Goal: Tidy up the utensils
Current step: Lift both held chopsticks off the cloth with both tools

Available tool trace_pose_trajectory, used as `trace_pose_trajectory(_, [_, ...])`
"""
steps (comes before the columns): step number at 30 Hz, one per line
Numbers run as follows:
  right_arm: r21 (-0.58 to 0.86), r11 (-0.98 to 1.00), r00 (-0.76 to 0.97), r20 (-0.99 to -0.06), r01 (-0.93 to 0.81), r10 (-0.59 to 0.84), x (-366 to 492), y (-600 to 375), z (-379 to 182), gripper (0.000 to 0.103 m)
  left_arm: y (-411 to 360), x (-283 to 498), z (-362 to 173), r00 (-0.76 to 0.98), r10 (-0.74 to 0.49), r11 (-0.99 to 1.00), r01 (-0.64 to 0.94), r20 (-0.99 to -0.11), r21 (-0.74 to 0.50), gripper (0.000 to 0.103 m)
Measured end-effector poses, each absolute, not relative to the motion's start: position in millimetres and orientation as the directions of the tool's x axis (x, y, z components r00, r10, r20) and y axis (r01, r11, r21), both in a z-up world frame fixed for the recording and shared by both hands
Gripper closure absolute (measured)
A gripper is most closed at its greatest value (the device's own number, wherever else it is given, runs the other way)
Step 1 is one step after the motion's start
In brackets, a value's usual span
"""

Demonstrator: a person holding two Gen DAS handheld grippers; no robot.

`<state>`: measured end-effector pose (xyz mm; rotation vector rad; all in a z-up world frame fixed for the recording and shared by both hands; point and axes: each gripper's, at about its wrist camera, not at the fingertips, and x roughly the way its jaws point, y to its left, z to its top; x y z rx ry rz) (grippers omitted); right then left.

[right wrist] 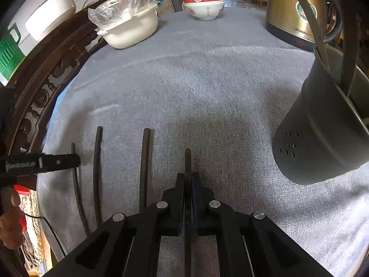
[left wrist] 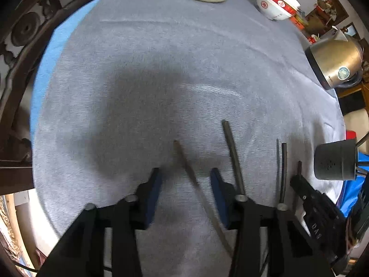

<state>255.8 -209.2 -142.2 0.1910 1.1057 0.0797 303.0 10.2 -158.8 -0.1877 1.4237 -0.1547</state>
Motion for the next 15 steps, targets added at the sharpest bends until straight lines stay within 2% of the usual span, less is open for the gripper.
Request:
trace_pose_trajectory(1, [0.204,0.979,0.453,-0.875,0.030,0.168,253.5,-210.6,-142.2,0.096,8.6,304.0,-158.0,0.146,-0.209,0.977,-0.010,-0.967,-0.213,0.069])
trace_pose_trajectory(3, [0.229,0.973,0.459,-0.869,0.036,0.187,249.8,-214.9,-141.9,0.097,5.3,306.8,-158.1,0.149,-0.200,0.979,-0.002,-0.968,-0.203,0.085])
trace_pose_trajectory(4, [0.241,0.970,0.464,-0.865,0.046,0.192,246.8,-218.2,-140.9,0.097,3.9,307.5,-157.9,0.156,-0.191,0.981,0.004,-0.969,-0.193,0.088])
trace_pose_trajectory(9, [0.281,0.958,0.513,-0.830,0.051,0.216,236.9,-226.2,-125.3,0.097,3.5,300.0,-152.1,0.182,-0.193,0.981,0.010,-0.964,-0.194,0.091])
trace_pose_trajectory(15, [0.356,0.934,0.590,-0.759,0.025,0.273,222.6,-237.0,-96.0,0.097,7.4,270.9,-118.8,0.265,-0.206,0.979,0.053,-0.942,-0.199,0.092])
